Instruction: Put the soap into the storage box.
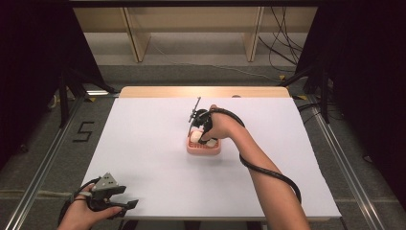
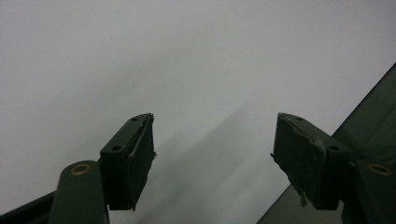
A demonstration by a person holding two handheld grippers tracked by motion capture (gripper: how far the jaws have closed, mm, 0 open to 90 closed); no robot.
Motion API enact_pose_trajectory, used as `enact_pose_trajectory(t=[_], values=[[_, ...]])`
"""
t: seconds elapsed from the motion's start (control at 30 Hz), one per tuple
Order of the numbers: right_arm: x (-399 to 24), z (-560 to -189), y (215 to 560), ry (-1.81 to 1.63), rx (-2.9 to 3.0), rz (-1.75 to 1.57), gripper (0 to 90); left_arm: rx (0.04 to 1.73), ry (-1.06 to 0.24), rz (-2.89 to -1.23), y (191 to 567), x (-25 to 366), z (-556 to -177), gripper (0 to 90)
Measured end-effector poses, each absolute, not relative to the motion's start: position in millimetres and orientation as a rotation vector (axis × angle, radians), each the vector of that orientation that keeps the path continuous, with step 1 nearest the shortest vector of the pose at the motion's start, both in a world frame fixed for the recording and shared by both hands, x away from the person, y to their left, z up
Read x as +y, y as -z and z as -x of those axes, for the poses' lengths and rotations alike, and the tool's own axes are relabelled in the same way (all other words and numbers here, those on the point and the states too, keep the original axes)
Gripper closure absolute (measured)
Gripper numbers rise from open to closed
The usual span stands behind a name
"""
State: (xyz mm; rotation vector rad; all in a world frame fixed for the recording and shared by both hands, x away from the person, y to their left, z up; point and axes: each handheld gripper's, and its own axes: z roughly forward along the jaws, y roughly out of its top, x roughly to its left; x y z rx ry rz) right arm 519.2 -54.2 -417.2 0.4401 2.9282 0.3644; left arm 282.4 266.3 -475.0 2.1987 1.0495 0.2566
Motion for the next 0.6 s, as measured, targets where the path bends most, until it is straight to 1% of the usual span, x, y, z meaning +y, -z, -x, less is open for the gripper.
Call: enact_pose_trajectory(t=[0.23,0.6], values=[[-58,-510,412,-0.422,2.917,-0.497,40.1,1.039,-0.262,-2.206,475,267,-282,28.6],[-87,-489,411,-0.535,2.865,-0.552,40.0,1.04,-0.259,-2.21,475,266,-283,28.6]])
